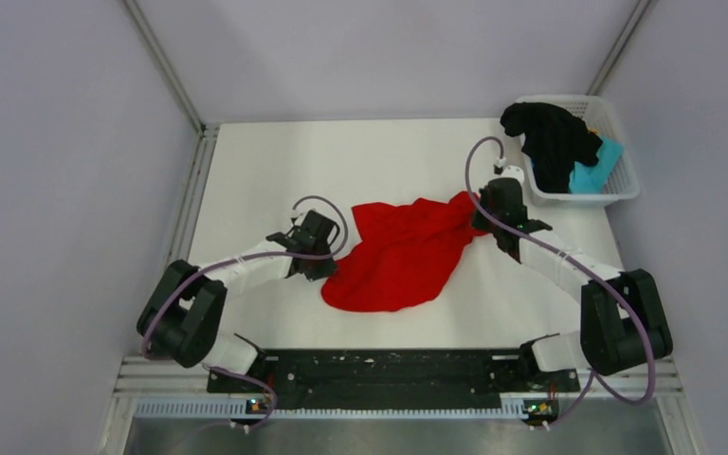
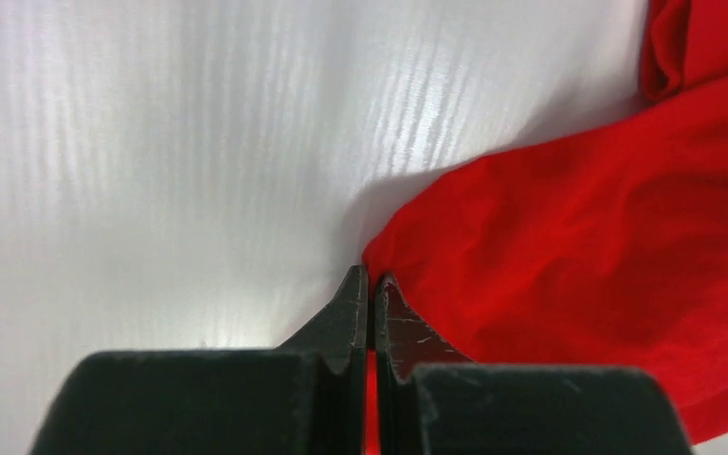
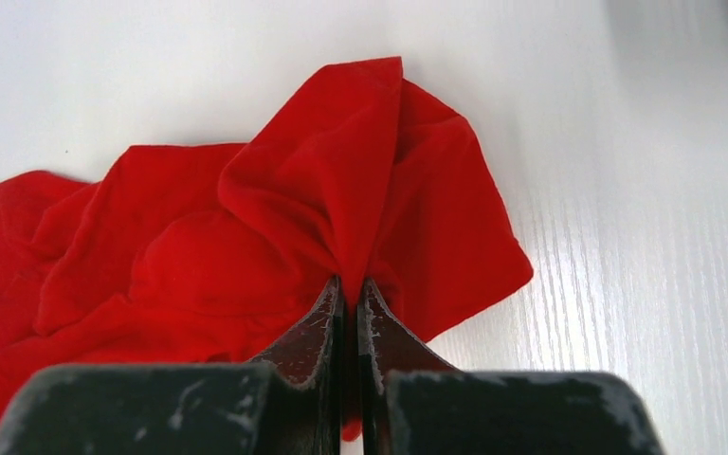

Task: Fold and stack the t-shirts
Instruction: Flatten out the tshirt

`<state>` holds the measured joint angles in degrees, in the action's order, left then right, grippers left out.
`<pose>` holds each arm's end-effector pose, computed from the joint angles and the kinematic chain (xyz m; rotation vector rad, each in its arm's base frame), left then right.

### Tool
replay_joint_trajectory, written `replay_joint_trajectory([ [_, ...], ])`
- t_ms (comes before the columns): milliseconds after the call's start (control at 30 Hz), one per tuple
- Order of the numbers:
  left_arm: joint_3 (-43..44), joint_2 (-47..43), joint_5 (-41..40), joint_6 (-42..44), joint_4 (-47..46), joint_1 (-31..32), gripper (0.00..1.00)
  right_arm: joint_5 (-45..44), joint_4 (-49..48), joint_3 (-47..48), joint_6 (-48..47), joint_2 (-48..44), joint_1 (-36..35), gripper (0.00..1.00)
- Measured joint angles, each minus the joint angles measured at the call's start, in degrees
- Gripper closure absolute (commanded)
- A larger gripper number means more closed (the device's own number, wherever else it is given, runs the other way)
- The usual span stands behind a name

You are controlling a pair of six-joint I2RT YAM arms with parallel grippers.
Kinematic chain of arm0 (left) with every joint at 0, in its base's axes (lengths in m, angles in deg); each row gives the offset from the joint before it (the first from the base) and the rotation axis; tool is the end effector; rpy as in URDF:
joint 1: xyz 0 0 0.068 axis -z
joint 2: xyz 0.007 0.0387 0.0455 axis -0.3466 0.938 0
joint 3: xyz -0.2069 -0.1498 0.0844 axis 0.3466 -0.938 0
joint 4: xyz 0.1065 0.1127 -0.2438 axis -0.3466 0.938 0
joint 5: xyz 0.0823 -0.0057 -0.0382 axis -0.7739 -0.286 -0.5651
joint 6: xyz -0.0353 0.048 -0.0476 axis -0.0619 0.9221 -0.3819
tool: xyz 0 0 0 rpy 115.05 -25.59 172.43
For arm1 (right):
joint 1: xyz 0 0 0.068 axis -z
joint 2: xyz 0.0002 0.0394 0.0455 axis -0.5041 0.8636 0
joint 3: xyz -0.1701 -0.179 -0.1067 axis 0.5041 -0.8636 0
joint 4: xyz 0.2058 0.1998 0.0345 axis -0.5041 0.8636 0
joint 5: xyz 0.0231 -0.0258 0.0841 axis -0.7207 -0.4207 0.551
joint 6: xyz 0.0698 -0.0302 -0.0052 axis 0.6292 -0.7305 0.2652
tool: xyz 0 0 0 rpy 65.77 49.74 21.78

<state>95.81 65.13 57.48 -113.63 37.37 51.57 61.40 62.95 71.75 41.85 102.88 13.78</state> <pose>0.2604 -0.1518 0.1109 -0.4219 2.6626 -0.3351 0.3238 0.0840 0.1703 0.2488 2.2070 0.1987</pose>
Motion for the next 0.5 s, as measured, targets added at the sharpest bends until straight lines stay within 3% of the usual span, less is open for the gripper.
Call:
replay_joint_trajectory([
  [100,0.02,-2.73,-3.30,0.24,2.16,0.26,1.00,-0.26,0.98,0.11,-0.33,-1.29,0.00,0.96],
  [233,0.42,-13.03,-7.23,1.44,3.82,0.31,1.00,-0.63,4.50,1.62,-0.81,-4.42,0.00,0.96],
  [500,10.45,-27.45,-12.11,6.27,4.98,0.33,1.00,-0.37,10.60,10.49,-4.33,-15.21,0.00,0.96],
])
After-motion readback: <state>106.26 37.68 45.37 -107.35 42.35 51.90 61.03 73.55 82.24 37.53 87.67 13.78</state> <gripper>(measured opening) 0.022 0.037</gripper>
